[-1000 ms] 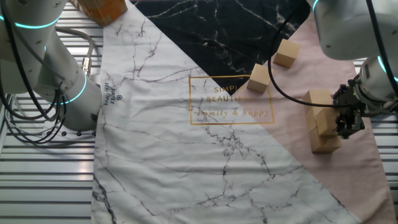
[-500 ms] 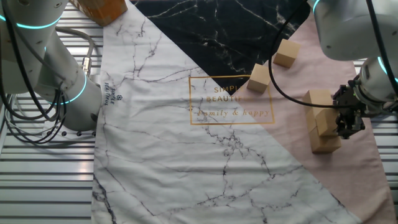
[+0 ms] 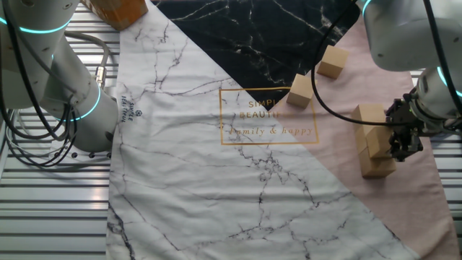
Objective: Stack the blocks into a pyramid shape
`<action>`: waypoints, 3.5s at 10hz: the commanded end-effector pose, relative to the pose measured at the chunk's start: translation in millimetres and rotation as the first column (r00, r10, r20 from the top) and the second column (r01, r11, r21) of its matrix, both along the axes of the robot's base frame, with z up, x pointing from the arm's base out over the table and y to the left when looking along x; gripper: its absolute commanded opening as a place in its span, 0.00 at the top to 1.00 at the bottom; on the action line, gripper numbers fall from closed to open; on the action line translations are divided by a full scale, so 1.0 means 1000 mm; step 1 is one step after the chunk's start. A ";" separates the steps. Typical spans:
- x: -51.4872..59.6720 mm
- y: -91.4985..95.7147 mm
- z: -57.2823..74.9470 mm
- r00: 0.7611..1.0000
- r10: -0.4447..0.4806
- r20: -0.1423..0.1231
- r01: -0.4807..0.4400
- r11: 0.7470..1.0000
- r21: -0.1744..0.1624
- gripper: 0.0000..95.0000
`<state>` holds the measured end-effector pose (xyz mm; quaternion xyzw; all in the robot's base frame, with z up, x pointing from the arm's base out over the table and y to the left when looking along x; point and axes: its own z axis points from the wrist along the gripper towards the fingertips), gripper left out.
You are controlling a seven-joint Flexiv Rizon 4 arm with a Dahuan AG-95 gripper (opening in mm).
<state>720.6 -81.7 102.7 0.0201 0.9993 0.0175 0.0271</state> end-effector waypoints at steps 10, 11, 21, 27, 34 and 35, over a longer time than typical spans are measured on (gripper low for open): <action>-0.001 0.000 -0.001 1.000 0.017 0.017 -0.017 1.000 -0.005 0.80; -0.001 0.000 -0.001 1.000 0.019 0.021 -0.019 1.000 -0.006 0.80; -0.001 -0.001 -0.001 1.000 0.002 0.022 -0.002 1.000 -0.005 0.60; -0.001 -0.001 -0.002 1.000 -0.010 0.016 0.010 1.000 -0.004 0.60; -0.001 -0.001 -0.002 1.000 0.003 0.018 -0.003 1.000 -0.004 0.40; -0.001 -0.002 -0.002 1.000 0.004 0.019 -0.004 1.000 -0.004 0.40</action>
